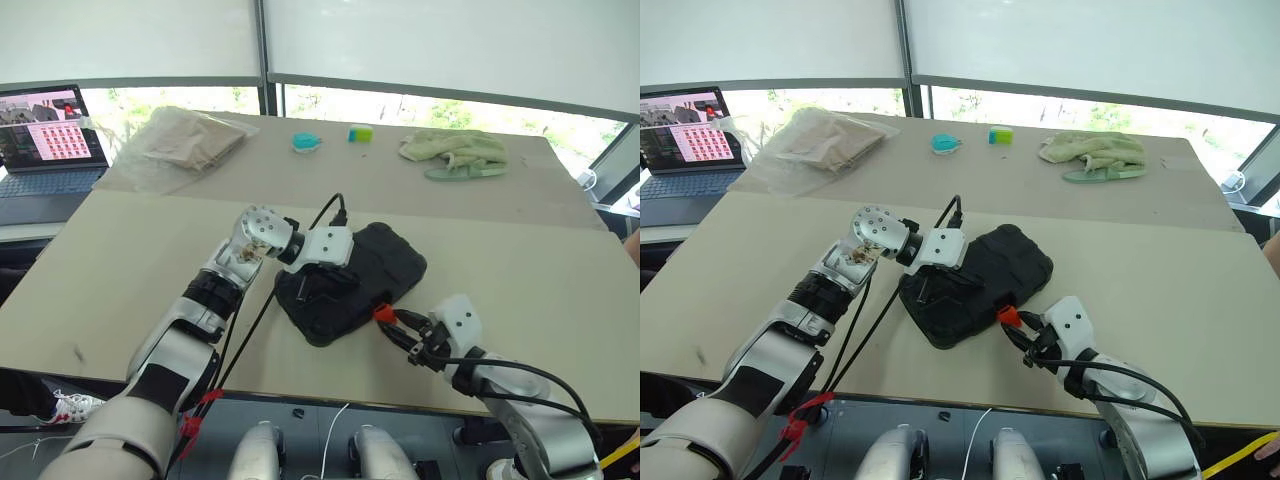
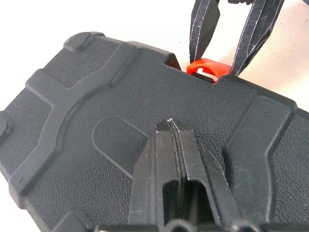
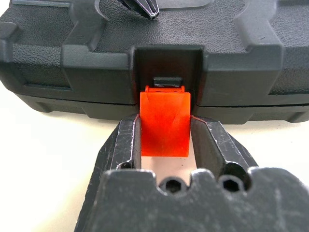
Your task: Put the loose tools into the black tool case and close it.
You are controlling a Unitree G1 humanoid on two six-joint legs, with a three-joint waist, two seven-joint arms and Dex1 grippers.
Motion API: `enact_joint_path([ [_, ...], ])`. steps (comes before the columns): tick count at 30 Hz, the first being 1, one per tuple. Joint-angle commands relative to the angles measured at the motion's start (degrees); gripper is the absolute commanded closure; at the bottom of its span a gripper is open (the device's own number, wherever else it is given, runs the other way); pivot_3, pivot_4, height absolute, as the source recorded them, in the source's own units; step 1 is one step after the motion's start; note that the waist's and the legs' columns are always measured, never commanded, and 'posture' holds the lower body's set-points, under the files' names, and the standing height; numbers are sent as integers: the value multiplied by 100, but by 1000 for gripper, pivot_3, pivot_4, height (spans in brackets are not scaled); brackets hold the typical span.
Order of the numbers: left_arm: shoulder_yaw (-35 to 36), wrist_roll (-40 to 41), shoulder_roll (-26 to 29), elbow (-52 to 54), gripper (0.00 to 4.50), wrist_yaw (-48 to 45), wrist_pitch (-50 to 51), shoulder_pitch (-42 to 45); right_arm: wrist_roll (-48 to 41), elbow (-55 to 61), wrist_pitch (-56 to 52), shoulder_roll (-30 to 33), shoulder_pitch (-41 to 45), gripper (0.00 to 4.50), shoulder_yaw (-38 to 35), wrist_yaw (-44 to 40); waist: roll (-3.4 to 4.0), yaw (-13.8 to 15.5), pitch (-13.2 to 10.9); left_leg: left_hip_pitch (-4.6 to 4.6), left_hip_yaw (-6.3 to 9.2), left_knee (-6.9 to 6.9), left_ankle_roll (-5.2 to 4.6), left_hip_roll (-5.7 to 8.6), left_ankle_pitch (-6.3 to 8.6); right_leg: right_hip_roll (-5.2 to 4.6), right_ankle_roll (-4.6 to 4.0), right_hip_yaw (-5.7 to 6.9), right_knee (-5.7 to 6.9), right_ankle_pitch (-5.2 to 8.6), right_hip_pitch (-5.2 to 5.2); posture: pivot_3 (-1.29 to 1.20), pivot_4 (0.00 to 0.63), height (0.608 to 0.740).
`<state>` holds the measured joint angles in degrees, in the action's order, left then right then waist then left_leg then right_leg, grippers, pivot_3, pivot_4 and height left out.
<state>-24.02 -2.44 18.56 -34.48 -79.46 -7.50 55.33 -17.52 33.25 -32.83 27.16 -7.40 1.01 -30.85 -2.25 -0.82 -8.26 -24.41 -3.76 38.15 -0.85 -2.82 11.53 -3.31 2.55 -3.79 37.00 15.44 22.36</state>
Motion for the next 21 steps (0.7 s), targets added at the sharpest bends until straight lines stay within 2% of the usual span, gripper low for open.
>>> enact_joint_path([
  [1,-282,-331,25,-172,4500,-33,44,-158,-160,373,-37,130,3,1632,-99,-59,0,4,0,0,1,-1,0,0,0,0,0,0,0,0,-1,0,150,740],
  [2,-284,-328,23,-154,4500,-32,52,-172,-125,377,-39,196,-18,1276,-71,-73,0,5,0,0,2,-1,0,0,0,0,0,0,-1,0,-1,0,150,740],
  [7,-288,-320,12,-104,4500,-25,69,-208,-186,430,-159,663,-249,1276,-199,-308,0,8,0,-1,2,-2,0,1,0,-2,-1,0,-4,0,-1,0,150,740],
  [10,-286,-323,-3,-97,4500,-1,73,-215,-164,254,-37,799,-364,2030,-189,-408,-1,11,0,0,2,-5,0,2,0,-2,-1,0,-6,0,-1,0,150,740],
  [17,-281,-324,-8,-71,4500,17,99,-222,160,-446,207,624,-90,4431,261,-372,0,12,0,0,3,-5,0,2,0,-2,13,1,-12,8,-3,0,150,740],
  [21,-283,-328,-3,-44,4500,10,118,-223,380,-771,253,545,236,4473,542,-386,-2,11,0,2,4,-6,0,1,0,-1,13,1,-12,8,-5,0,150,740],
])
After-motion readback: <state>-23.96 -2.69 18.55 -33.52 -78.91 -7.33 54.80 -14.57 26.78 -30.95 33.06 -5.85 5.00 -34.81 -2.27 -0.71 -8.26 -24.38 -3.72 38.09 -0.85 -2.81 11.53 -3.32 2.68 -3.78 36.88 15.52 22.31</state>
